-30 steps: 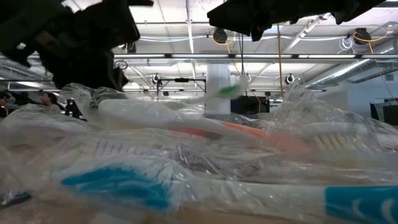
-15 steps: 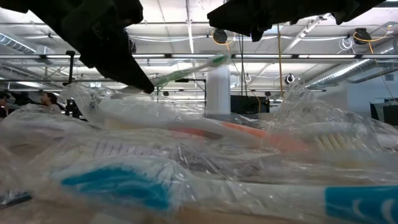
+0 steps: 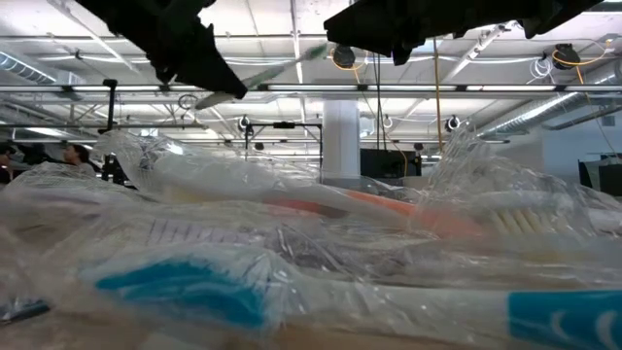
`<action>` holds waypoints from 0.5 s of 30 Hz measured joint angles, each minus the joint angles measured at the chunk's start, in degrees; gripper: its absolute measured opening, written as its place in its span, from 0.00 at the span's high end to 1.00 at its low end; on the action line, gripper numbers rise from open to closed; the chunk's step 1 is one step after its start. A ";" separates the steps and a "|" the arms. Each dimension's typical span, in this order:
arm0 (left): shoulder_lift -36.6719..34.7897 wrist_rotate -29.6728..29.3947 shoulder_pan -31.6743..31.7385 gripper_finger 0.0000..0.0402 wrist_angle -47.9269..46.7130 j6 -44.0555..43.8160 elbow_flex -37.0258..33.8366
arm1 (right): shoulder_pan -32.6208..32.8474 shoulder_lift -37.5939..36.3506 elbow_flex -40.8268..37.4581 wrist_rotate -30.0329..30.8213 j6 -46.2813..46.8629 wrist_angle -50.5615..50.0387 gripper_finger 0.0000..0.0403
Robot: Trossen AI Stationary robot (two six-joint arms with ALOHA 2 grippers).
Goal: Pick & Place Toothbrushes
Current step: Put the green toothbrush into the white bin
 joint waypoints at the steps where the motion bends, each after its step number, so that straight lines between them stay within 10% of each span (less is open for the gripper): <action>1: -0.47 -0.10 0.18 0.98 0.94 1.08 -0.01 | -0.01 0.00 0.00 0.00 0.02 0.00 0.74; 15: -1.02 8.89 0.61 0.96 22.11 12.81 0.00 | -0.02 0.00 0.00 -0.02 4.03 0.63 0.74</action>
